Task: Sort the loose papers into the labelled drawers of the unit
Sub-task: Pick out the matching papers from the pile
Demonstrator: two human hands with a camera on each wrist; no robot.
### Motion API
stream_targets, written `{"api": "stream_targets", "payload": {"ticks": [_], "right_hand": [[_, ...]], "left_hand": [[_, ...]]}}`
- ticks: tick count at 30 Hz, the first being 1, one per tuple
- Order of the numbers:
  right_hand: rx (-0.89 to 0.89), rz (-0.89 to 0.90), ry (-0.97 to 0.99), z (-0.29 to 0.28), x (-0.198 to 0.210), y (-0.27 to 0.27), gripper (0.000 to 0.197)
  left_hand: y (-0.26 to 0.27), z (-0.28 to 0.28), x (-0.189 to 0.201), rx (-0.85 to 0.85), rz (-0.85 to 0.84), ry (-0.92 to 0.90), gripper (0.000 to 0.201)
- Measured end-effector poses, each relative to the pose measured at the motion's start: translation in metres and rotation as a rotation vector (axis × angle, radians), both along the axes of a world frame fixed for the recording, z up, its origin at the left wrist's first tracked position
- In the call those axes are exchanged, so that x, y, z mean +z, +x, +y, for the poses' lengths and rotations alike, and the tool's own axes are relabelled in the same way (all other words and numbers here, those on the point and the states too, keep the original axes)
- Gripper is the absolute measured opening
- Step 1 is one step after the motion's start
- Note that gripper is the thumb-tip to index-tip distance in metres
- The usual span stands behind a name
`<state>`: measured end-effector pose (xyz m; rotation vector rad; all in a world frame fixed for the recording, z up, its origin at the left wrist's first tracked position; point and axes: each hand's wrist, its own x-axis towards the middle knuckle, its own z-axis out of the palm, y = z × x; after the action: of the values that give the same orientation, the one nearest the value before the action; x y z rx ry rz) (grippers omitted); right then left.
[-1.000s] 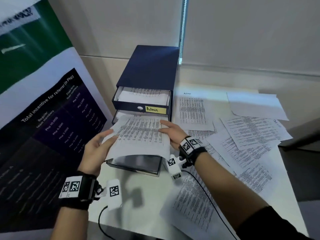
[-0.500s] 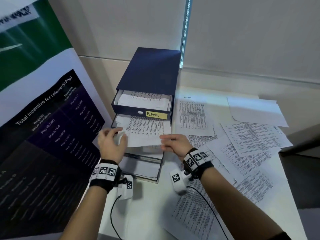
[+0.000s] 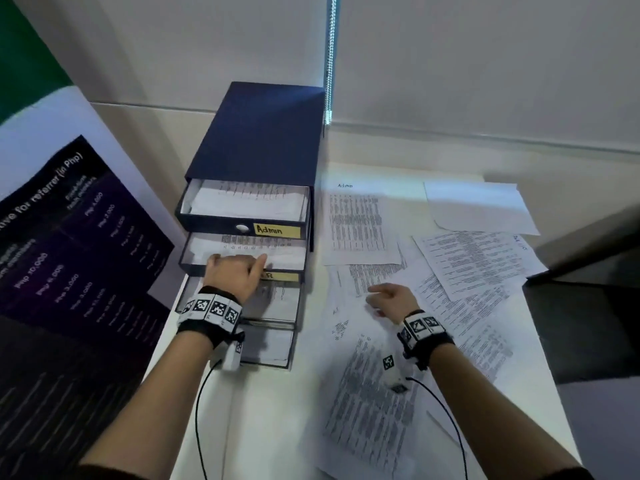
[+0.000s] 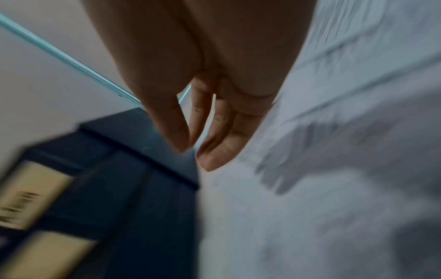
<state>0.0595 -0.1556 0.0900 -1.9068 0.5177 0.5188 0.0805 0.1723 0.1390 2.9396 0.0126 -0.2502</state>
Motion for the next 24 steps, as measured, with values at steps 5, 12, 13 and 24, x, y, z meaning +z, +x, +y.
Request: {"api": "stream_targets", "payload": {"ticks": [5, 12, 13, 24], "right_hand": [[0.426, 0.203, -0.667, -0.060, -0.055, -0.041, 0.102], [0.161, 0.178, -0.618, -0.066, -0.068, -0.055, 0.090], [0.124, 0.196, -0.613, -0.065, -0.069, -0.055, 0.090], [0.295, 0.035, -0.558, -0.088, -0.080, -0.072, 0.066]], "left_hand": [[0.004, -0.048, 0.018, -0.105, -0.306, -0.102, 0.014], [-0.017, -0.139, -0.029, -0.277, 0.083, -0.524, 0.014], [-0.020, -0.145, -0.049, -0.215, 0.202, -0.482, 0.022], [-0.066, -0.185, -0.140, 0.048, 0.506, -0.465, 0.055]]}}
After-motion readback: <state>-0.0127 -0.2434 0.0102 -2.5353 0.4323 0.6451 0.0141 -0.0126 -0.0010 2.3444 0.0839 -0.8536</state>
